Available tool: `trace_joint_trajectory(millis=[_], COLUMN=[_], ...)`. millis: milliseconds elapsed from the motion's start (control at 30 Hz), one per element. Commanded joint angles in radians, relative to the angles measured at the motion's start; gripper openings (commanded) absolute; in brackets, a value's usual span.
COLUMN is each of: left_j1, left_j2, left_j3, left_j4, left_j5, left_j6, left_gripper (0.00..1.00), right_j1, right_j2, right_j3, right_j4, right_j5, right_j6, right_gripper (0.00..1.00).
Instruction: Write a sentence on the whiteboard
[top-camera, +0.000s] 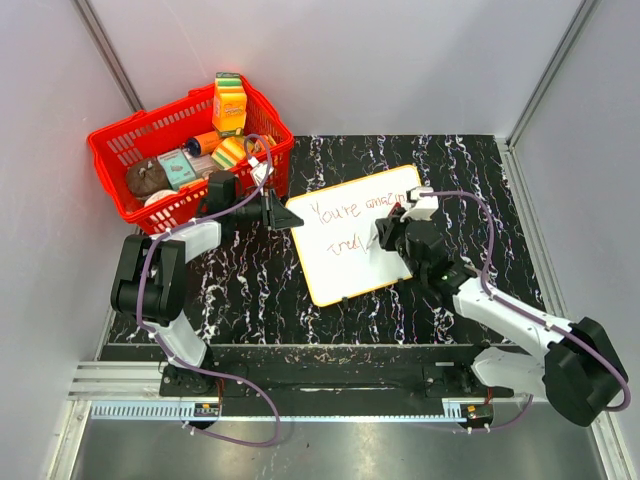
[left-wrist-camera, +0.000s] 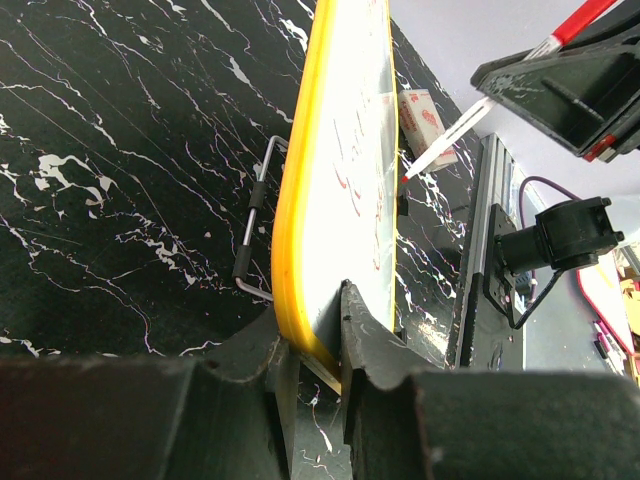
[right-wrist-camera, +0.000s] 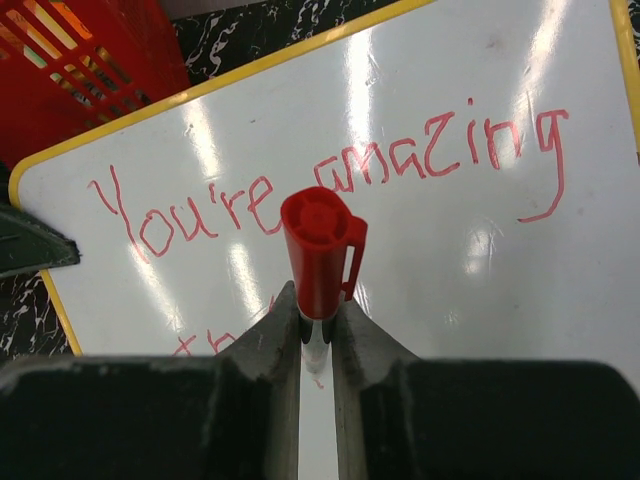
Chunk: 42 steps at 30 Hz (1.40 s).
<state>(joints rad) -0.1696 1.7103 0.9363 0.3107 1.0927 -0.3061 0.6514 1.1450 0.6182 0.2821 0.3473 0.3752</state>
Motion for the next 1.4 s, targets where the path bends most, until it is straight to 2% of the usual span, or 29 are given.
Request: trace_joint_trajectory(millis=[0,633,1367], left_j1=[-0.067,-0.065,-0.065], left_j2=[0.038,0.037,0.037], left_j3=[-0.037,-0.036,-0.034], left_j4=[-0.071,-0.074,-0.076], left_j5=[-0.073,-0.070,-0.073], left_j6=[0.222,0.223,0.223], left_gripper=[0.00,0.00,0.00], right_j1=[-0.018,-0.061,-0.061], right_j2=[-0.022,0.096,0.068], right_j3=[0.069,0.121,0.029], right_j4=[0.028,0.077,0.020], right_j5=[0.038,-0.004,-0.071], right_j6=[-0.001,-0.005,0.044], right_gripper=[0.00,0.00,0.00])
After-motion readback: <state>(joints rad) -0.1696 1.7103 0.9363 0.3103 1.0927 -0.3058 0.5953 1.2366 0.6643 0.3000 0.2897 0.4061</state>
